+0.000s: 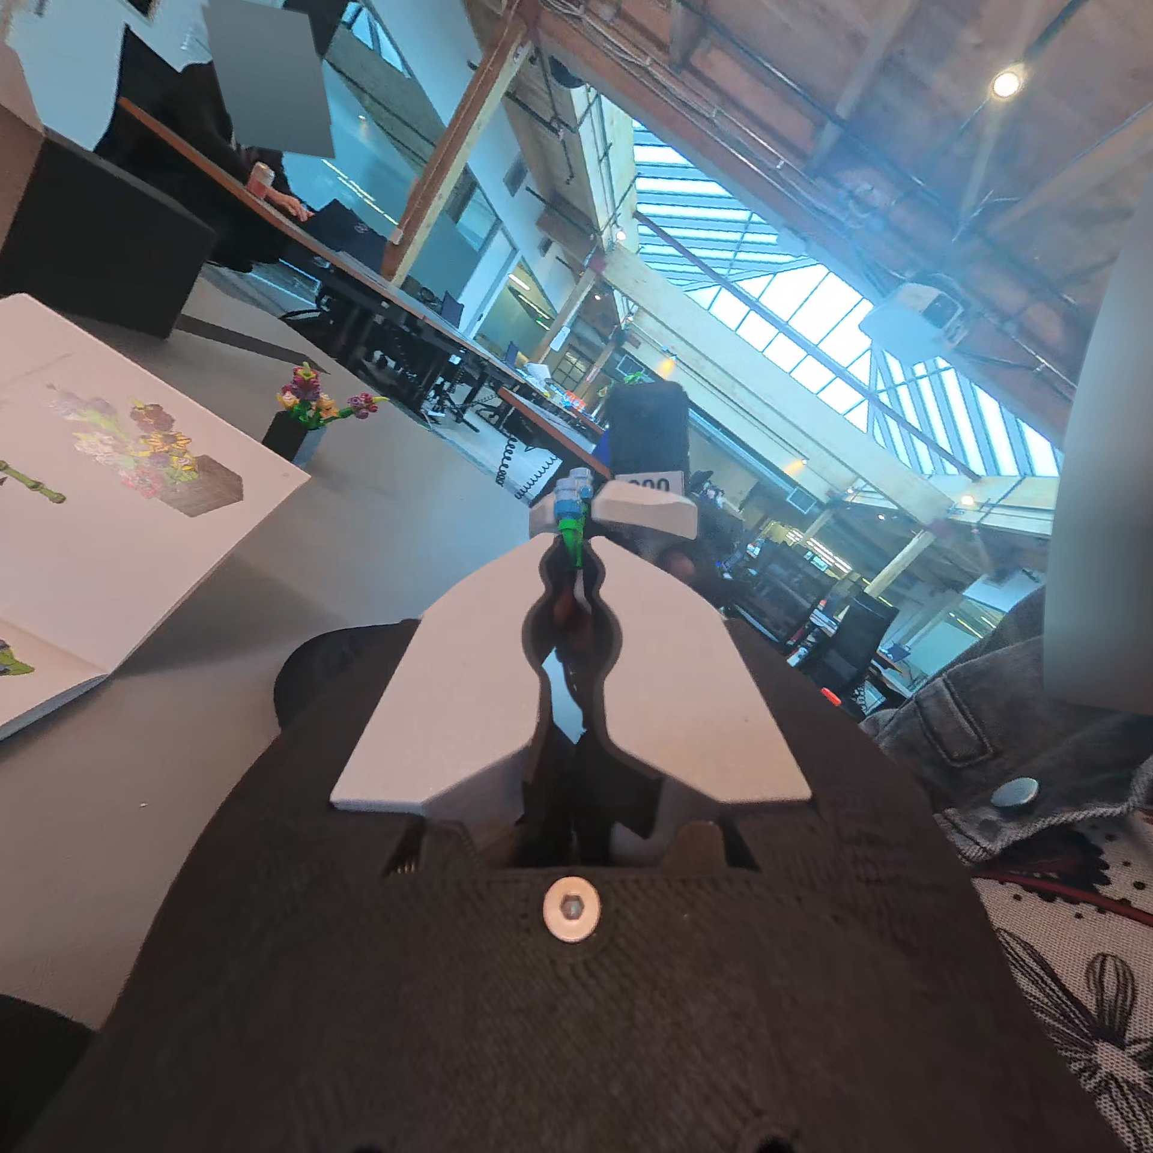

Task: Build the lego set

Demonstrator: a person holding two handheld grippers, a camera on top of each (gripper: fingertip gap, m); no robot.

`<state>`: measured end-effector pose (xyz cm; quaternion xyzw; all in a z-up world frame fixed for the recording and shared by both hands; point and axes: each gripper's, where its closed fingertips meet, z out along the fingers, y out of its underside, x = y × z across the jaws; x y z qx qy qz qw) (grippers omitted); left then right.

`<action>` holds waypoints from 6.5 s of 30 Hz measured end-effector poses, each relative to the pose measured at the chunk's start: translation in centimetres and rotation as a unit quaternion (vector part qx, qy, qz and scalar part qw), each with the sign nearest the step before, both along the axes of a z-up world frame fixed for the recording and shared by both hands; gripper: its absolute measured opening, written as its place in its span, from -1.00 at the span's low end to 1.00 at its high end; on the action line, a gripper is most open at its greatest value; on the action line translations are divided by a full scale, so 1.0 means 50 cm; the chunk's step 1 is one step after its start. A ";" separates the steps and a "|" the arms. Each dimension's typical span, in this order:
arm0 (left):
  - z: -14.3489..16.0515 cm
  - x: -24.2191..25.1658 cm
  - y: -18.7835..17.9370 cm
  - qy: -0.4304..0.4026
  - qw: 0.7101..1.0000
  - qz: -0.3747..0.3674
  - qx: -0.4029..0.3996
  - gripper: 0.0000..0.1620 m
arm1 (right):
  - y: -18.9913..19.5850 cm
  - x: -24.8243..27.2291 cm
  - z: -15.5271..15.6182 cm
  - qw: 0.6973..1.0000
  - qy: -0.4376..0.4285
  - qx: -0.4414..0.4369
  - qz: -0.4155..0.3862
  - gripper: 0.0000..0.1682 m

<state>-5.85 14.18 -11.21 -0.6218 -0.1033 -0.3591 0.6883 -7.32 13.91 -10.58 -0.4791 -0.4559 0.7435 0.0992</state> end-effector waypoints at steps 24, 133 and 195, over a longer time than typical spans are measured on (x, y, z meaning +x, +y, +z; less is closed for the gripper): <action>-0.114 -0.345 -0.470 0.454 0.756 -0.184 -0.435 -0.88 | 0.037 0.031 -0.125 0.993 -0.058 0.085 0.050 -0.91; -0.211 -0.025 -0.094 0.384 0.857 -0.078 -0.335 -0.89 | 0.004 0.065 -0.106 0.986 0.017 0.148 0.076 -0.92; -0.006 -0.079 -0.175 0.118 0.991 0.051 0.030 -0.93 | -0.128 -0.010 -0.260 0.790 -0.121 0.553 0.235 -0.86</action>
